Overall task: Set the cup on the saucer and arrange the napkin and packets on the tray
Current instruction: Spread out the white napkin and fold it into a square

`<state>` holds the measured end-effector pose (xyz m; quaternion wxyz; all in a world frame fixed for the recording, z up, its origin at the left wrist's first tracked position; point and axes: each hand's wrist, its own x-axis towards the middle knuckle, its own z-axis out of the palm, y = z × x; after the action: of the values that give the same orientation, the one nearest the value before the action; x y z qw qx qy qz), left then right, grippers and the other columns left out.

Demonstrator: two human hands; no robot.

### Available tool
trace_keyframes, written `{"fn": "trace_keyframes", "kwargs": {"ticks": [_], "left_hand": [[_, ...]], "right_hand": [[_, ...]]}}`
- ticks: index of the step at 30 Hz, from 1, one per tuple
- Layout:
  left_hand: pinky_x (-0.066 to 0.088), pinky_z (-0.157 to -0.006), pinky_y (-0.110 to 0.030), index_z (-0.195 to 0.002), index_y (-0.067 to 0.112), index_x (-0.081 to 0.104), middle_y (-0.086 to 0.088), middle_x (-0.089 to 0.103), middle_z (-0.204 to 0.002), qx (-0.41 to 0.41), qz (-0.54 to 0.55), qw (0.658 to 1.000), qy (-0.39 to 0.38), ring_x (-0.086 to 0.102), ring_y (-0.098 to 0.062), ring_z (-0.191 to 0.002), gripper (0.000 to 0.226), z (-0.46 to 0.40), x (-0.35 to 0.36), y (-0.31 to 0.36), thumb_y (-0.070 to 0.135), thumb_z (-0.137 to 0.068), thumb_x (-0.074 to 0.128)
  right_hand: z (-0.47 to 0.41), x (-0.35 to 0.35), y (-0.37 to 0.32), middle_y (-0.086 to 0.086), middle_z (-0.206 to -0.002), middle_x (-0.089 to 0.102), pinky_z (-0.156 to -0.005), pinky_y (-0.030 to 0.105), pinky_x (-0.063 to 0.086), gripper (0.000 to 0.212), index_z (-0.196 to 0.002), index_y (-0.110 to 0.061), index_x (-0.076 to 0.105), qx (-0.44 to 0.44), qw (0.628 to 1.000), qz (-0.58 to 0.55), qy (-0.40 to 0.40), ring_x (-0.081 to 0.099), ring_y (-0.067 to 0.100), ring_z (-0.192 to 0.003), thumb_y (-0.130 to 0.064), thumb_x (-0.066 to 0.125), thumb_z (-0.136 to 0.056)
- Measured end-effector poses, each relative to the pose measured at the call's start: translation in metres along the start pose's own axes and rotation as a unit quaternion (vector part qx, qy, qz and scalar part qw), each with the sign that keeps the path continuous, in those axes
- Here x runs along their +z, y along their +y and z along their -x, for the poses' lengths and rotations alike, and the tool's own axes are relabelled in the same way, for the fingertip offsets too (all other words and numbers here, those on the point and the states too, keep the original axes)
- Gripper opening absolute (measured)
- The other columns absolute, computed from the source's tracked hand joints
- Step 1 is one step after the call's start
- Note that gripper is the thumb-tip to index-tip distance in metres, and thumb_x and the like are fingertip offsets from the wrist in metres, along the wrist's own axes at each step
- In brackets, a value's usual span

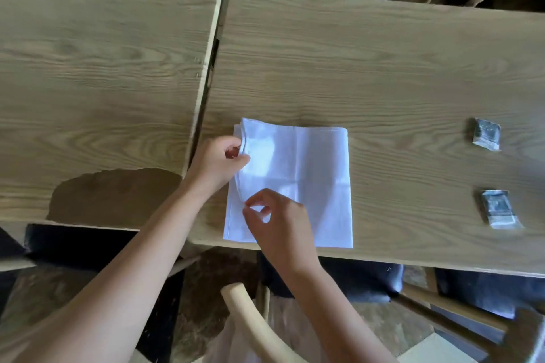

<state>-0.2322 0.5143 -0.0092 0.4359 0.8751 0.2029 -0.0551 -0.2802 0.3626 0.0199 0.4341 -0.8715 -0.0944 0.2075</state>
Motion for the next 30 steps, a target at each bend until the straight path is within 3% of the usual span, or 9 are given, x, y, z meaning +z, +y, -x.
{"fn": "trace_keyframes", "kwargs": {"ticks": [2, 5, 10, 13, 18, 23, 25, 27, 30], "left_hand": [[0.023, -0.051, -0.029, -0.056, 0.008, 0.038, -0.005, 0.038, -0.054, -0.004, -0.039, 0.999, 0.026, 0.030, -0.014, -0.054, 0.028, 0.003, 0.003, -0.012, 0.012, -0.073, 0.061], [0.042, -0.056, -0.036, -0.074, 0.005, 0.058, -0.011, 0.063, -0.068, -0.020, -0.097, 0.994, 0.053, 0.053, -0.027, -0.062, 0.012, 0.009, 0.008, -0.022, 0.017, -0.075, 0.062], [0.037, -0.051, -0.027, -0.083, 0.018, 0.059, 0.004, 0.064, -0.072, -0.027, -0.146, 0.985, 0.092, 0.059, -0.019, -0.068, 0.009, 0.016, 0.013, -0.023, 0.025, -0.080, 0.064], [0.040, -0.053, -0.028, -0.083, 0.017, 0.060, 0.004, 0.064, -0.073, -0.018, -0.162, 0.980, 0.117, 0.059, -0.018, -0.068, 0.009, 0.018, 0.015, -0.024, 0.023, -0.080, 0.064], [0.034, -0.049, -0.022, -0.081, 0.016, 0.057, 0.009, 0.056, -0.067, -0.042, -0.065, 0.991, 0.112, 0.053, -0.014, -0.061, 0.005, 0.024, 0.032, -0.018, 0.015, -0.081, 0.063], [0.036, -0.051, -0.025, -0.084, 0.020, 0.058, 0.007, 0.063, -0.075, -0.002, -0.116, 0.992, 0.052, 0.059, -0.018, -0.069, 0.008, 0.029, 0.072, 0.009, 0.024, -0.079, 0.063], [0.039, -0.055, -0.030, -0.087, 0.018, 0.057, 0.004, 0.062, -0.077, 0.012, -0.140, 0.988, 0.071, 0.059, -0.022, -0.073, 0.016, 0.029, 0.080, 0.020, 0.029, -0.078, 0.063], [0.045, -0.066, -0.037, -0.096, 0.012, 0.058, -0.004, 0.063, -0.086, 0.096, -0.166, 0.971, 0.146, 0.060, -0.028, -0.080, 0.026, 0.028, 0.085, 0.025, 0.031, -0.079, 0.062], [0.042, -0.093, -0.047, -0.126, 0.007, 0.050, -0.012, 0.060, -0.124, 0.241, -0.220, 0.933, 0.153, 0.056, -0.030, -0.115, 0.045, 0.022, 0.104, 0.040, 0.026, -0.085, 0.045]], "right_hand": [[0.001, 0.012, 0.004, -0.010, -0.087, 0.066, -0.062, 0.016, 0.039, 0.016, -0.097, -0.022, 0.065, -0.002, 0.999, 0.021, -0.035, 0.059, 0.008, -0.081, -0.028, 0.057, -0.084], [0.003, 0.016, 0.015, -0.009, -0.094, 0.066, -0.066, 0.021, 0.042, 0.022, -0.100, -0.024, 0.064, -0.030, 0.997, 0.060, -0.035, 0.059, 0.009, -0.079, -0.039, 0.058, -0.085], [-0.008, -0.029, 0.060, 0.009, -0.112, 0.056, -0.087, 0.031, 0.037, 0.036, -0.115, -0.016, 0.060, 0.043, 0.971, 0.125, 0.199, 0.051, 0.027, -0.100, -0.026, 0.066, -0.081], [-0.011, -0.051, 0.081, 0.009, -0.110, 0.056, -0.087, 0.036, 0.032, 0.043, -0.120, -0.016, 0.052, 0.139, 0.956, 0.160, 0.203, 0.048, 0.030, -0.104, -0.029, 0.064, -0.081], [-0.013, -0.064, 0.100, -0.008, -0.077, 0.058, -0.075, 0.030, 0.018, 0.023, -0.103, -0.022, 0.057, 0.209, 0.948, 0.125, 0.205, 0.052, 0.016, -0.073, -0.027, 0.060, -0.080], [0.008, -0.103, 0.132, -0.002, -0.082, 0.068, -0.079, 0.034, 0.022, 0.019, -0.098, -0.023, 0.059, 0.267, 0.924, 0.093, 0.257, 0.044, 0.009, -0.061, -0.023, 0.060, -0.079], [0.013, -0.110, 0.139, 0.003, -0.092, 0.067, -0.081, 0.037, 0.025, 0.029, -0.107, -0.020, 0.056, 0.253, 0.920, 0.130, 0.269, 0.051, 0.018, -0.074, -0.024, 0.062, -0.079], [0.009, -0.108, 0.140, 0.010, -0.114, 0.060, -0.087, 0.045, 0.032, 0.046, -0.123, -0.016, 0.049, 0.186, 0.915, 0.217, 0.284, 0.051, 0.031, -0.103, -0.028, 0.063, -0.081], [-0.014, -0.095, 0.127, 0.013, -0.146, 0.038, -0.104, 0.052, 0.027, 0.056, -0.140, -0.013, 0.034, 0.016, 0.918, 0.318, 0.237, 0.033, 0.030, -0.135, -0.025, 0.051, -0.088]]}}
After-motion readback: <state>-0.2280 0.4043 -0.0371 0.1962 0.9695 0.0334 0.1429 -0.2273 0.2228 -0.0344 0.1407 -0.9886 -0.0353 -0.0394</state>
